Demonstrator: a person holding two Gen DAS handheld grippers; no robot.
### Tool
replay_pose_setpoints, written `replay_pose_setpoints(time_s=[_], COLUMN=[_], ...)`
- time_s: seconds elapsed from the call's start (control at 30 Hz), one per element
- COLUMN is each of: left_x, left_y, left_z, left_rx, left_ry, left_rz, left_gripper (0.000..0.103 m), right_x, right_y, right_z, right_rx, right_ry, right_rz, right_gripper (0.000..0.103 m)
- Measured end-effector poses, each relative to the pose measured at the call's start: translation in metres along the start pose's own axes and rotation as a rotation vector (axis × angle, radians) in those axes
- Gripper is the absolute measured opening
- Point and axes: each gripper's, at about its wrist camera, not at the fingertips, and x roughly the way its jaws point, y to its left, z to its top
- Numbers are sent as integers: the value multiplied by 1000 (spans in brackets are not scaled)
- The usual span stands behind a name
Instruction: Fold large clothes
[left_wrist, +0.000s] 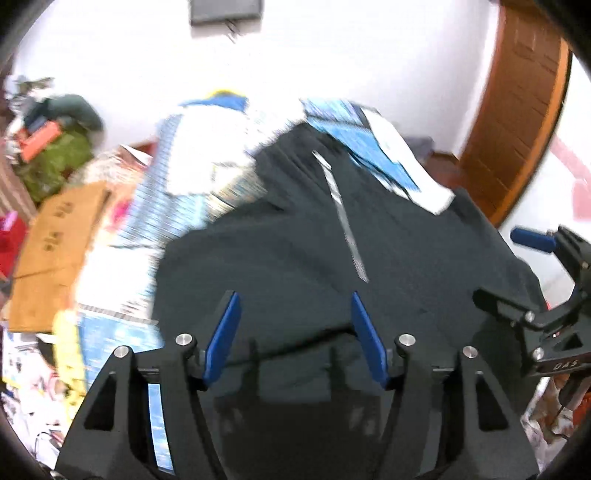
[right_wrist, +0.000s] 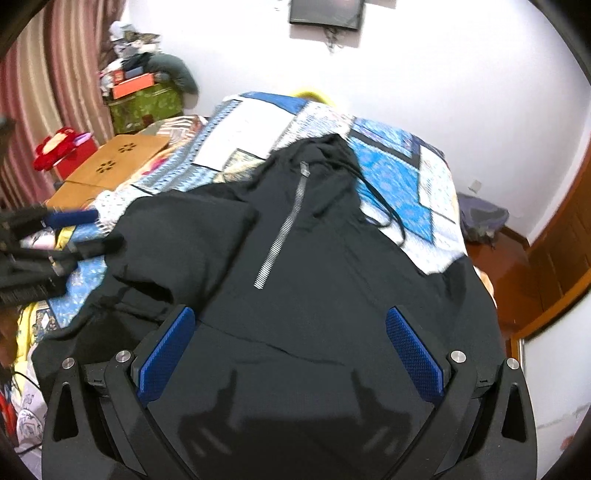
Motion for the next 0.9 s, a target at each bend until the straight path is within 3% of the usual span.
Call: replay_pose_setpoints(time_s=[0.1, 0.27, 0.6, 0.9], left_x=[-21, -35, -21, -7], left_y=[30, 72, 132, 158], left_z=[6, 1, -38, -59], left_rx=[-24, -43, -133, -193], left_ry=[-54, -85, -3, 46], left_rz=[46, 144, 186, 197], left_gripper=[70, 71, 71, 71], right_x=[7, 26, 93, 143], right_y=[23, 64, 154, 214], right_z=[12, 27, 35, 27], right_rx=[-53, -138, -308, -488], right_ry=[-6, 9, 143, 206], right_rz=[21, 73, 173, 124], right_gripper=[103, 103, 101, 98])
